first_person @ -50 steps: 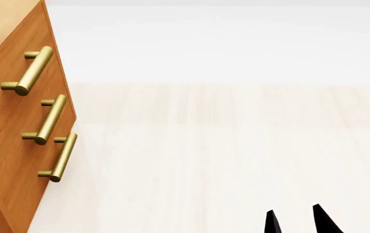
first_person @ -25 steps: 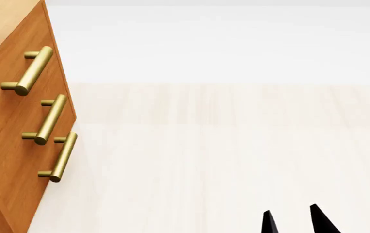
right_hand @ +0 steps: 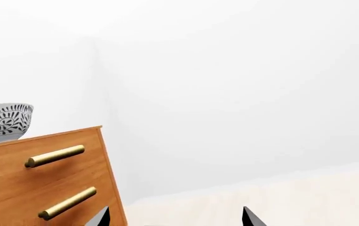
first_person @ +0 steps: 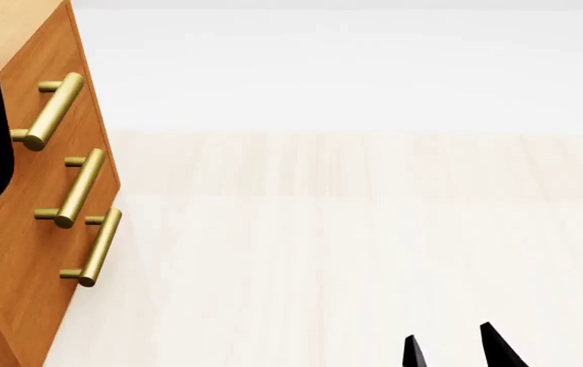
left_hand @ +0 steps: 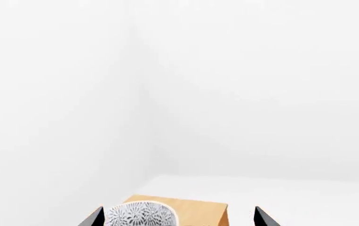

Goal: Put the bowl on top of the cabinet.

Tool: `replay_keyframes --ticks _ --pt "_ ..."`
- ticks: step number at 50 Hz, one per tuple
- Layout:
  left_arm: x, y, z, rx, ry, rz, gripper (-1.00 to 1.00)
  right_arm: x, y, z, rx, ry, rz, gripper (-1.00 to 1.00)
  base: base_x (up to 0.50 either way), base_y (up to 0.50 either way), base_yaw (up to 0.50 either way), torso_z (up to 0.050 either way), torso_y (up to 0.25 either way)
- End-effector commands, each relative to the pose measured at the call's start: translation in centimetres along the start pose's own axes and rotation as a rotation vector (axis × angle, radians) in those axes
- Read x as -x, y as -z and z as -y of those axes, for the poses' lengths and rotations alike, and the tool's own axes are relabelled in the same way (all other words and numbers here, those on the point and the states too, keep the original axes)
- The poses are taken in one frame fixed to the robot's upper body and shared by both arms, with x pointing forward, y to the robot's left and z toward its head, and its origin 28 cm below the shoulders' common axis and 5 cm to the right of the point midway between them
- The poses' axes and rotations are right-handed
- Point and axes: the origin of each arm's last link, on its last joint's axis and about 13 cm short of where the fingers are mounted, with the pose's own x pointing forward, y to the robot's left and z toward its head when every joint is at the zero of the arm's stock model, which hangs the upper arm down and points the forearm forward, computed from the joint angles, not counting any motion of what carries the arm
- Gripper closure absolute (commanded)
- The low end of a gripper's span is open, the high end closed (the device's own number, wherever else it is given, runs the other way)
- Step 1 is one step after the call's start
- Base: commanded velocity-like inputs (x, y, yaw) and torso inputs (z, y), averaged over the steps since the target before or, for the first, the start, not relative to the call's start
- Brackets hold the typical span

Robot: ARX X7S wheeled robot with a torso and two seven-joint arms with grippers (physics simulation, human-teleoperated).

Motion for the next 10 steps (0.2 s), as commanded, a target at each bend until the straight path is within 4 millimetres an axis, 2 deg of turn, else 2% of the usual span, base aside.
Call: replay_keyframes --ticks 1,10 --pt "1.5 1.1 1.0 -0.062 0.054 0.038 -1.0 0.1 0.0 -0.3 0.015 -0.017 -0.001 -1.0 0.0 0.0 0.0 0.0 0.0" --pt "3.2 1.2 1.8 -0.096 0.105 0.075 -1.0 0.2 -0.1 -0.4 0.016 -0.02 0.002 -1.0 0.0 0.0 0.0 0.0 0.0"
